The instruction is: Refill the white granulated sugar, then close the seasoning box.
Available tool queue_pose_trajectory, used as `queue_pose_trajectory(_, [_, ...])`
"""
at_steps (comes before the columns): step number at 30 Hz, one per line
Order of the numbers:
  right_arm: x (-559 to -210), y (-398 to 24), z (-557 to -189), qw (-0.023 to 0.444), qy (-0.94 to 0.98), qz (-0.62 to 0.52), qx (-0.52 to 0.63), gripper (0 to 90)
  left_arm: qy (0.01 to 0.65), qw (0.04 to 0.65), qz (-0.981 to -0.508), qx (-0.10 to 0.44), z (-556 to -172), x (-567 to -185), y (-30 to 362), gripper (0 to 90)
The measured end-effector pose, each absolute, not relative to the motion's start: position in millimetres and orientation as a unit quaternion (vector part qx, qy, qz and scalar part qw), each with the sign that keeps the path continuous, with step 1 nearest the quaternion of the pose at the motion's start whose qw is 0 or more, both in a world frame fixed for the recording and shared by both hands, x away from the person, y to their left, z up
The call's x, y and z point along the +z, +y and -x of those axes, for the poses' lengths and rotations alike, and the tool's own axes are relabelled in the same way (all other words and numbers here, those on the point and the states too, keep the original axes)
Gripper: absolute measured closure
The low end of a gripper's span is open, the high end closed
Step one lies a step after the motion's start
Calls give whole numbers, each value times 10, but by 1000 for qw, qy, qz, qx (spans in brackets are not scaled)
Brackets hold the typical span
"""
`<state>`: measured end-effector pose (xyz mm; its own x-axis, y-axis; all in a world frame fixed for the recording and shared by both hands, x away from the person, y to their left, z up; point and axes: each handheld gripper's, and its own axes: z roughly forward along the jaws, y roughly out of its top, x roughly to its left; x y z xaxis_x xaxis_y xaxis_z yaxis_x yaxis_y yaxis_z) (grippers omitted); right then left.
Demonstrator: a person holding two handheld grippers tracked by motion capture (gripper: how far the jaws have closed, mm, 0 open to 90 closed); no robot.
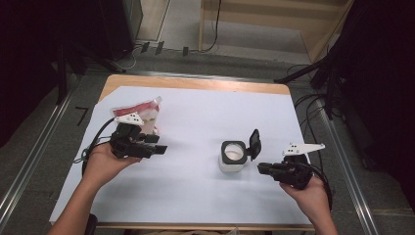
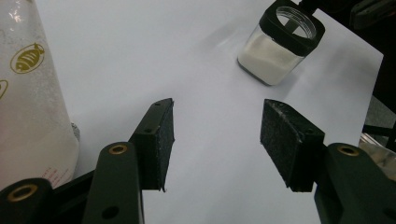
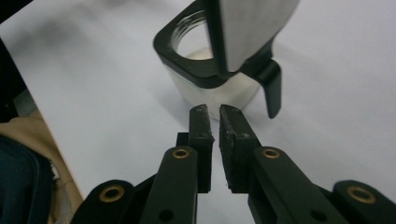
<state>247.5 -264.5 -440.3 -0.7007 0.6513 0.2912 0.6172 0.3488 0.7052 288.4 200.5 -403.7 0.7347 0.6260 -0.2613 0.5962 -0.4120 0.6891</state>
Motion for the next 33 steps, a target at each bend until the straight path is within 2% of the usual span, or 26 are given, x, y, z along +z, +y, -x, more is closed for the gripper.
queue_pose_trajectory(9, [-4426,-2722,-2640,37,801,-419,426,900,360,398,-843,18,-2876,-4088,1973,454])
queue_pose_trajectory(33, [-4425,-2511,-2944,54,772,-442,453,898,353,386,-852,20,-2823,-4125,1927,451])
